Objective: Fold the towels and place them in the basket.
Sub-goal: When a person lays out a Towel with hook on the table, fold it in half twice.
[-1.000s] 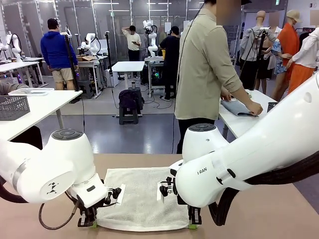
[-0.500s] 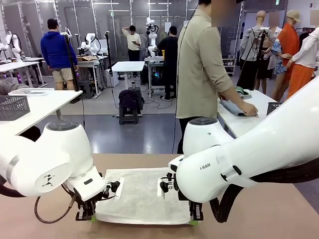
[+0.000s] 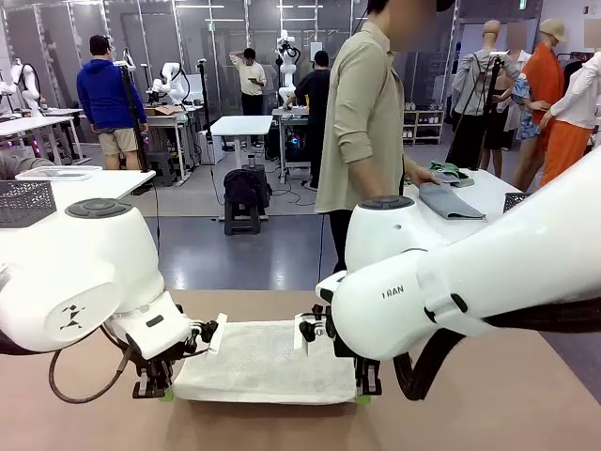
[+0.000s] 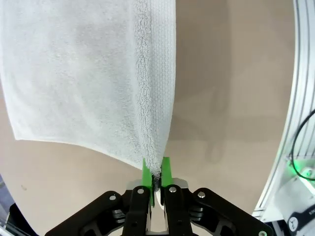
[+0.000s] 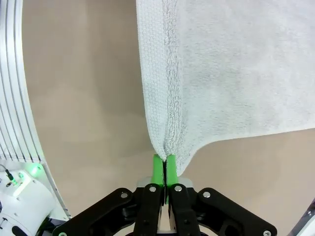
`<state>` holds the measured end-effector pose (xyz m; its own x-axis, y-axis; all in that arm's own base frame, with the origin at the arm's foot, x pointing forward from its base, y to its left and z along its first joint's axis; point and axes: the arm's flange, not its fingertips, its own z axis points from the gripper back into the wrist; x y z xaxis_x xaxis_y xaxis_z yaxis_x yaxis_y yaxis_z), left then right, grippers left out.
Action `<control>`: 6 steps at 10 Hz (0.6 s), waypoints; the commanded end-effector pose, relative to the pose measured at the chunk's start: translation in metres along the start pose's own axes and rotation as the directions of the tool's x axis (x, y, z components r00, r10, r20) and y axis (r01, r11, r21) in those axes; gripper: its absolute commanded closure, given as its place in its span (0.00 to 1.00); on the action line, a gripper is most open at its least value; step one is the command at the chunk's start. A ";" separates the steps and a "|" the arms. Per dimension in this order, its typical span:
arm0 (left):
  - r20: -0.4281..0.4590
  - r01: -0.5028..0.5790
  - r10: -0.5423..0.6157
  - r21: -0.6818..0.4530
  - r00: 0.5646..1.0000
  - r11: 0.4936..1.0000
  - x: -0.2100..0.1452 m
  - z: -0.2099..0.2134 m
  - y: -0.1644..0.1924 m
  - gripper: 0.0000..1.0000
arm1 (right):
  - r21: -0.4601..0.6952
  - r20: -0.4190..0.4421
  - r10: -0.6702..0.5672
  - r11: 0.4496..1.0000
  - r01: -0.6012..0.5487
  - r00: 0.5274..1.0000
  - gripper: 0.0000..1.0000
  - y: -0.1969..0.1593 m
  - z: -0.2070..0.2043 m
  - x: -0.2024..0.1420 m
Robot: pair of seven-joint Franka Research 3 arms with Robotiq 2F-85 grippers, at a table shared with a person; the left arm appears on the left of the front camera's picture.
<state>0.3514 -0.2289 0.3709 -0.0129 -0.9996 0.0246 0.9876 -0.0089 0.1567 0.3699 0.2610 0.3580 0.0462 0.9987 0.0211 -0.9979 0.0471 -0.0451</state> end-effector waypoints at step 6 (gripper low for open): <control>-0.080 -0.052 0.053 0.018 0.995 0.999 -0.001 0.022 0.096 1.00 | -0.027 -0.001 0.033 0.999 -0.033 0.999 1.00 -0.102 0.035 0.025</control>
<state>0.4280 -0.2205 0.4019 0.0427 -0.9991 -0.0029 0.9842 0.0416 0.1719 0.4556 0.2770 0.3972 0.0456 0.9983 0.0373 -0.9949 0.0487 -0.0883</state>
